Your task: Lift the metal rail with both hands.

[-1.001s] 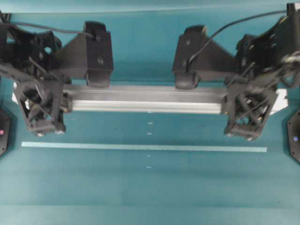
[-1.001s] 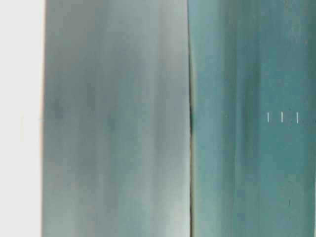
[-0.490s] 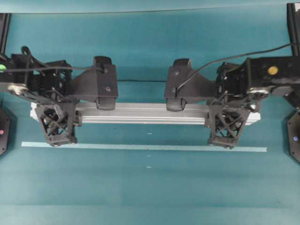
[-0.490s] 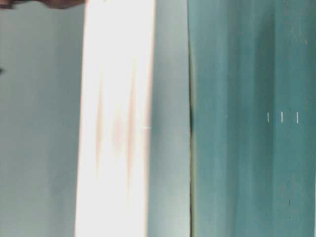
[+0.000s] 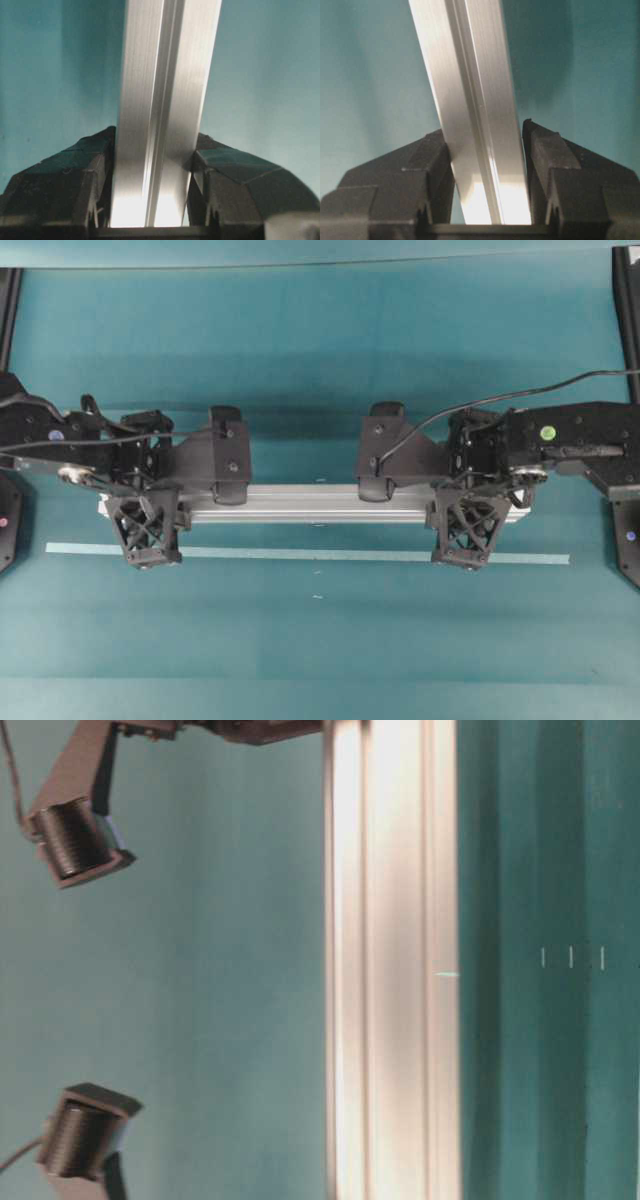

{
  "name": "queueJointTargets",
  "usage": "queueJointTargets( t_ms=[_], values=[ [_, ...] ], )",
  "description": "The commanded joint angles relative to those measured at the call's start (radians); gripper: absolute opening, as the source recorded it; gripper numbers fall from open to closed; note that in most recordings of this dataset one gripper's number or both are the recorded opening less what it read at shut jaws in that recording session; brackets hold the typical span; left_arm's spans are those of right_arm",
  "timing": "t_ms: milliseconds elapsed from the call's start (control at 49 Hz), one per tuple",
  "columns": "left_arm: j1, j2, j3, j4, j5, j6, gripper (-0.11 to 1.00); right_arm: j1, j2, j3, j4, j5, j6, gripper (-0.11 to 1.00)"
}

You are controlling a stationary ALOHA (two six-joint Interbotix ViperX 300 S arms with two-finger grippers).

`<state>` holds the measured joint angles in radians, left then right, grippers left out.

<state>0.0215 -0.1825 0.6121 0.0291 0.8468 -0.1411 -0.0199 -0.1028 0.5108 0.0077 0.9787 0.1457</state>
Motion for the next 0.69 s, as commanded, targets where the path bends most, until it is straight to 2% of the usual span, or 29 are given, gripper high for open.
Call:
queueJointTargets(
  t_ms=[0, 286, 551, 674],
  values=[
    [0.005, 0.0, 0.006, -0.006, -0.035, -0.031, 0.31, 0.003, 0.0, 0.006, 0.005, -0.029, 0.012, 0.37],
    [0.0, 0.058, 0.051, -0.006, -0.14, -0.032, 0.31, 0.034, 0.037, 0.064, 0.014, -0.123, 0.014, 0.37],
    [-0.018, 0.117, 0.066, -0.006, -0.163, -0.034, 0.31, 0.04, 0.075, 0.097, 0.018, -0.189, 0.012, 0.38],
    [-0.037, 0.138, 0.074, -0.006, -0.222, -0.034, 0.31, 0.041, 0.086, 0.112, 0.018, -0.209, 0.012, 0.38]
  ],
)
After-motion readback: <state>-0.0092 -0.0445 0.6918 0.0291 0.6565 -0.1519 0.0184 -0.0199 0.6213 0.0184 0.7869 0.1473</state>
